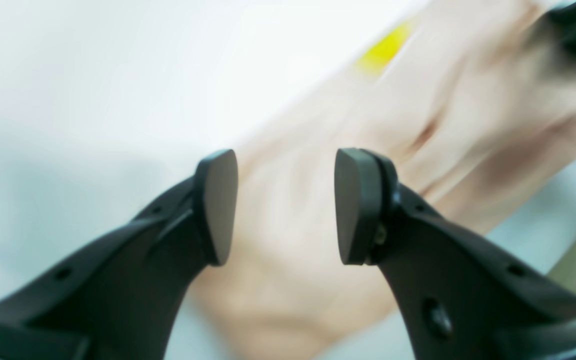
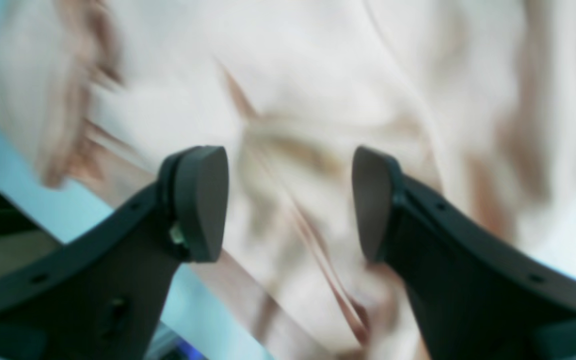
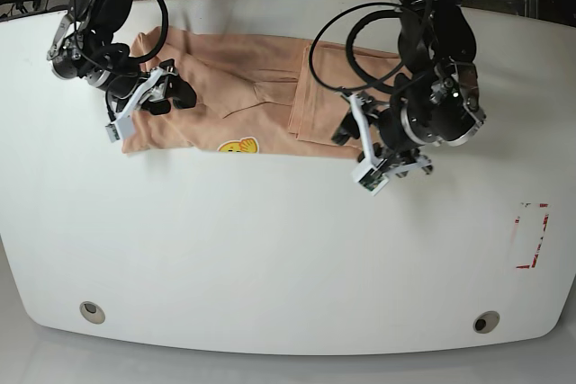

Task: Fold the T-shirt properly
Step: 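Grasp the strip end with the left gripper and fold it toward the right gripper, then fold the shirt again with both grippers, bringing the ends together, then grasp the bundled shirt edge with the right gripper and pull it open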

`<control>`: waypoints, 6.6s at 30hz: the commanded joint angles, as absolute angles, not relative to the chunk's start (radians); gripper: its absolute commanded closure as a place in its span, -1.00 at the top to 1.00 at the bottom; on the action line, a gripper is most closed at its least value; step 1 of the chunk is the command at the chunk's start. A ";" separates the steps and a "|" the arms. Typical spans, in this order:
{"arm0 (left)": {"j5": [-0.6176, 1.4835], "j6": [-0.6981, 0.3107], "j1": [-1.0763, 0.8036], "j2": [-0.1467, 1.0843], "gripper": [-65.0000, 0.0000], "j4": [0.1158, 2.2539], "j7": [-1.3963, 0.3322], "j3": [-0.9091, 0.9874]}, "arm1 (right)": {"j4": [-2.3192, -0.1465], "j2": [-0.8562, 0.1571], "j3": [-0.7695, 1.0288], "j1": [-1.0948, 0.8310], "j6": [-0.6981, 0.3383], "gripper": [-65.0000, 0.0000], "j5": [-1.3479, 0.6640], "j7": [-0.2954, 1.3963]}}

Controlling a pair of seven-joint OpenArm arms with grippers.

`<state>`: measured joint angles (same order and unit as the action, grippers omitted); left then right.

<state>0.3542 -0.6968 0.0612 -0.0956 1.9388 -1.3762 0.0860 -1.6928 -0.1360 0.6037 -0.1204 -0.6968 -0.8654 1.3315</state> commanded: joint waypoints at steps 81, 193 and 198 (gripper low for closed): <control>0.358 -0.634 -0.133 -0.031 -0.85 1.684 -1.124 0.153 | -1.905 0.113 0.288 -0.047 -0.698 -1.00 -0.906 1.303; 0.363 -0.698 -0.166 0.163 -0.85 1.808 -1.073 0.458 | -1.641 0.016 0.038 0.110 -0.698 -1.00 -0.615 0.957; 0.358 -0.698 -0.170 0.165 -0.85 1.807 -1.073 0.458 | -1.713 0.042 -0.041 0.090 -0.638 -1.00 -0.615 0.957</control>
